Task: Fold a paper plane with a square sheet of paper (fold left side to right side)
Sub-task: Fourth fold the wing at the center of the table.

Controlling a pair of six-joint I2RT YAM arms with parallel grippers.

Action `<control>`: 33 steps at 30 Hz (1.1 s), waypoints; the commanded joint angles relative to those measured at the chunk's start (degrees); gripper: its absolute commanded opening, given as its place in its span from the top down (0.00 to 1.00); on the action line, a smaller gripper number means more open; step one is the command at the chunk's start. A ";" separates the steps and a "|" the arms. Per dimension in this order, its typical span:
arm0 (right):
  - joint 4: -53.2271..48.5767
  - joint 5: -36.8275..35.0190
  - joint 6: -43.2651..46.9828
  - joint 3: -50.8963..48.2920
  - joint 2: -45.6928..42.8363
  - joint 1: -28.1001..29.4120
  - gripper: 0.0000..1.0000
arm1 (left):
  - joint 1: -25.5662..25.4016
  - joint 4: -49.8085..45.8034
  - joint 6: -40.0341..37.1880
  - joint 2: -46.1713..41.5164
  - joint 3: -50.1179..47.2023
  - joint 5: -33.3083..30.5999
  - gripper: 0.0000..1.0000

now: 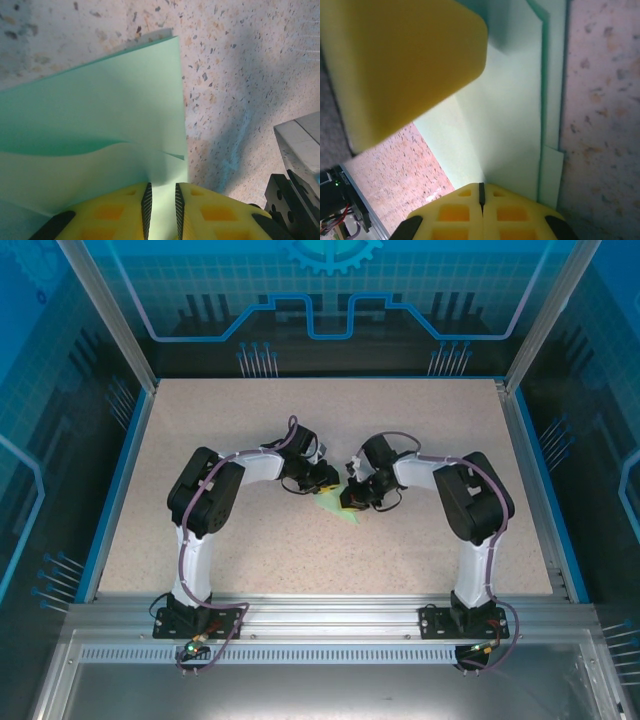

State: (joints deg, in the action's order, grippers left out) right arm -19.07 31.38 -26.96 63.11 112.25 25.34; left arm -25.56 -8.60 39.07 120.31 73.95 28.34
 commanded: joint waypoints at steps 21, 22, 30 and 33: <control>-7.73 -2.45 1.80 -12.08 -1.91 -3.09 0.99 | 0.30 -5.73 -0.25 -6.10 -2.97 -0.37 0.66; -7.81 -2.59 1.80 -11.82 -1.62 -2.95 0.99 | 0.09 -5.64 -0.13 -6.96 -3.21 -0.15 0.66; -7.78 -2.89 1.92 -10.65 -0.35 -2.62 0.99 | -2.60 -4.48 0.51 -11.05 -6.19 1.64 0.72; -7.78 -2.96 1.91 -10.47 0.00 -2.50 0.99 | -4.39 -3.38 1.24 -9.39 -5.95 2.42 0.75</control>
State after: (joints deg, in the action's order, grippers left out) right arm -17.37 34.11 -25.65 55.35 107.96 22.81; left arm -28.08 -12.32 39.09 110.28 69.14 28.58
